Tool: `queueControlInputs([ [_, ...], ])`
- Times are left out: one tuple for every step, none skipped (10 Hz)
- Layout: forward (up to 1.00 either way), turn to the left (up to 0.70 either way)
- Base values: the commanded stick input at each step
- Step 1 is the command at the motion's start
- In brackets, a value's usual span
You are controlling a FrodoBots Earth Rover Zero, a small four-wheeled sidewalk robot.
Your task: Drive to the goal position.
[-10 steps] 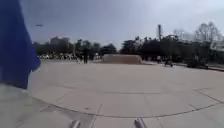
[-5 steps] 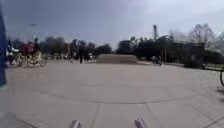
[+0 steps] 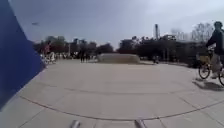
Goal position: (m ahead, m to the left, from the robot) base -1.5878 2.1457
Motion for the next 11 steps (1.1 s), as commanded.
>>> queueControlInputs([
  [0.85, -0.08],
  [0.85, -0.02],
  [0.85, 0.01],
  [0.85, 0.01],
  [0.85, 0.01],
  [0.85, 0.01],
  [0.85, 0.01],
  [0.85, 0.01],
  [0.85, 0.01],
  [0.85, 0.01],
  [0.85, 0.01],
])
